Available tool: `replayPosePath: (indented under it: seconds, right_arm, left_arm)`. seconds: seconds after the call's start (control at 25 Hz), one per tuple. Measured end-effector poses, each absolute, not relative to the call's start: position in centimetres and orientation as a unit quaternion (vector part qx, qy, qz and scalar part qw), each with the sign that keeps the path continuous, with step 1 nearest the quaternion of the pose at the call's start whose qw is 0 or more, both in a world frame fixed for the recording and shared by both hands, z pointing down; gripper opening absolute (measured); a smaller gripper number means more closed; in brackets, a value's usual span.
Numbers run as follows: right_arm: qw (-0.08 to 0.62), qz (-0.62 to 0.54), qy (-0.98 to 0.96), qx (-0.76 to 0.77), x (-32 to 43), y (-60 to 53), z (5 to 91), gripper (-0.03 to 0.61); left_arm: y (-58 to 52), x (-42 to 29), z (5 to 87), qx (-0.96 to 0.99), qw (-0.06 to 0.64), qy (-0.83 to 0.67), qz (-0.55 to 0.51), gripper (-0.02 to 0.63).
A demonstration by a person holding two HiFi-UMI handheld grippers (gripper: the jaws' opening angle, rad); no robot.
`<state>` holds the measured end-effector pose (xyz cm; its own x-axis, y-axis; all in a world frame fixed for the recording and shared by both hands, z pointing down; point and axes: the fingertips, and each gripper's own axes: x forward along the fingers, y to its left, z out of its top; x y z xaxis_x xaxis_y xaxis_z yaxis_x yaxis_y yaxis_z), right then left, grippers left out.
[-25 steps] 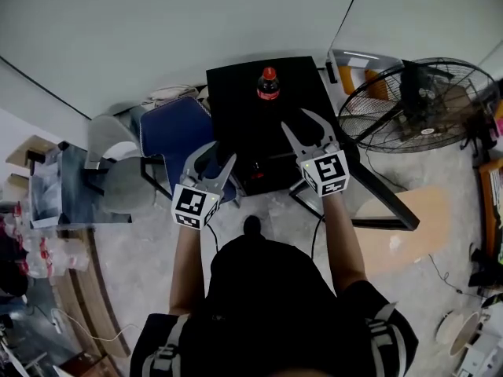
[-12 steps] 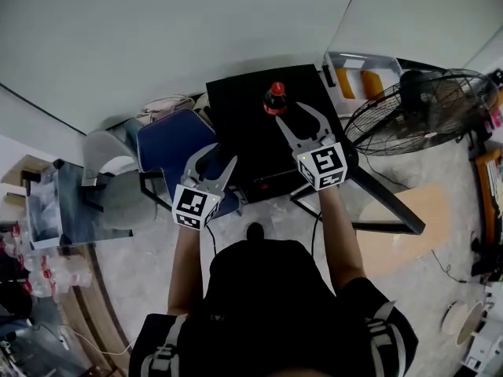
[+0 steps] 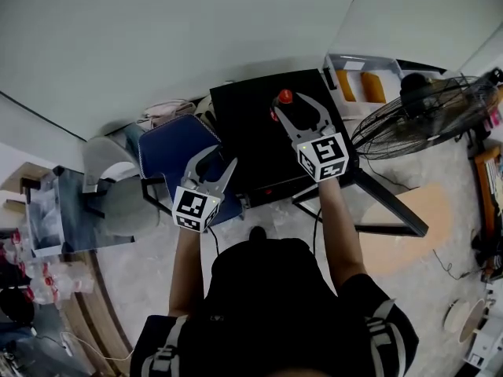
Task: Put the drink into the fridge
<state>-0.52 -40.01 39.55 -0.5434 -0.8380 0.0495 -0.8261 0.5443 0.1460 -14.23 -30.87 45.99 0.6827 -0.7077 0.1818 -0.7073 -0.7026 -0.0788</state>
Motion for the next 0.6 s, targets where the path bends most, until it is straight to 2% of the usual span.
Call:
replayPosePath:
  seconds: [0.12, 0.36, 0.6]
  right_arm:
    - [0.056, -0.046, -0.876, 0.476, -0.8, -40.4, 39.4, 0.204]
    - [0.056, -0.035, -0.867, 0.494, -0.4, -41.2, 39.4, 0.141]
    - [0.044, -0.008, -0.867, 0.497, -0.3, -41.2, 39.4, 0.133]
  left_arm:
    - [-31.0, -14.7, 46.0, -0.917, 0.002, 0.386, -0.101, 0.175]
    - [-31.5, -15.7, 45.9, -0.916, 0.004, 0.388, -0.102, 0.175]
    - [-31.5, -16.5, 46.0, -0.916, 0.005, 0.390, -0.099, 0.175]
